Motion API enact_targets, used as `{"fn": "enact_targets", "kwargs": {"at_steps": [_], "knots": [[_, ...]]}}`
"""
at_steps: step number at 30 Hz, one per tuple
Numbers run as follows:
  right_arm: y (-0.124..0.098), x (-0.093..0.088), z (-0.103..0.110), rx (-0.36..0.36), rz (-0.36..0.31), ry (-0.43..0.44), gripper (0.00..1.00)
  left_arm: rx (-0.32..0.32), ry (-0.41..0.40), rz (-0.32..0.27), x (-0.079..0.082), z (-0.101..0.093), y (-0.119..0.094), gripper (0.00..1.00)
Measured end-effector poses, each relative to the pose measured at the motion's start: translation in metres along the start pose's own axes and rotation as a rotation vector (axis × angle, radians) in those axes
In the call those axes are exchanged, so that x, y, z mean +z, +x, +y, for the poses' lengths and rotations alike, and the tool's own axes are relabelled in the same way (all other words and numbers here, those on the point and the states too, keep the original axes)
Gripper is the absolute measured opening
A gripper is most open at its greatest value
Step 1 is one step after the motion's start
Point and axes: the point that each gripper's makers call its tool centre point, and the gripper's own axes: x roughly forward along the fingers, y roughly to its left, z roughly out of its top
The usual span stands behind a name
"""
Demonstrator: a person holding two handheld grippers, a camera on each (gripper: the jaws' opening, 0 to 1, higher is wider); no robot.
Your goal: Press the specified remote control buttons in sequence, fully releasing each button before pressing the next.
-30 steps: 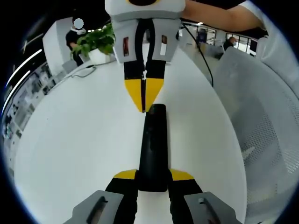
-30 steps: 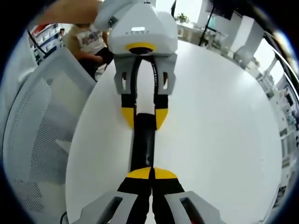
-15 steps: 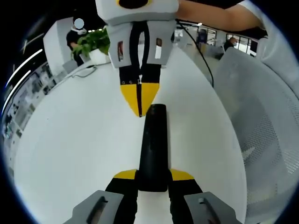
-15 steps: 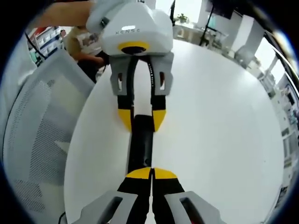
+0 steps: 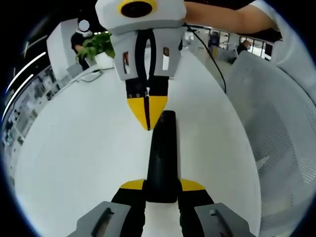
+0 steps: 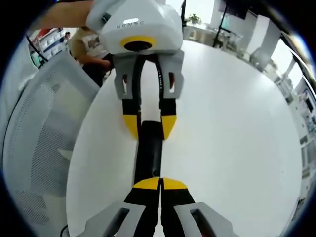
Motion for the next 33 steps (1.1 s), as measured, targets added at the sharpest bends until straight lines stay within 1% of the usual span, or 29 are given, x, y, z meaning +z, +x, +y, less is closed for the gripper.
{"fn": "enact_targets", "kwargs": {"at_steps": [33], "knots": [[0.014, 0.001, 0.003, 0.041, 0.017, -0.015, 0.00, 0.001, 0.002, 0.001, 0.000, 0.000, 0.000, 0.24]]}}
